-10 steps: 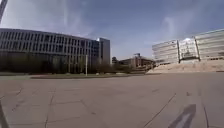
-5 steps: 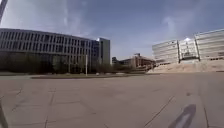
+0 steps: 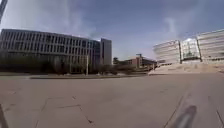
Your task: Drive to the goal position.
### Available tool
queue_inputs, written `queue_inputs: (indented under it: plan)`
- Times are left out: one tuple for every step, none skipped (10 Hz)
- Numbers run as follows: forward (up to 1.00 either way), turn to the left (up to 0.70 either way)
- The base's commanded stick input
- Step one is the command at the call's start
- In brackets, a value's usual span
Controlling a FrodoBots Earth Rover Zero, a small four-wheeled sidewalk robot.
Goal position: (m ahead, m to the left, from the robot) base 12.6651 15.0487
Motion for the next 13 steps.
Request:
queue_inputs:
  plan:
    - [0.70, 0.35]
    - [0.70, 0.35]
    - [0.70, 0.35]
    - [0.70, 0.35]
    - [0.70, 0.35]
    - [0.70, 0.35]
    - [0.70, 0.35]
    - [0.70, 0.35]
    - [0.70, 0.35]
    - [0.70, 0.35]
    - [0.70, 0.35]
    - [0.70, 0.33]
    - [0.70, 0.00]
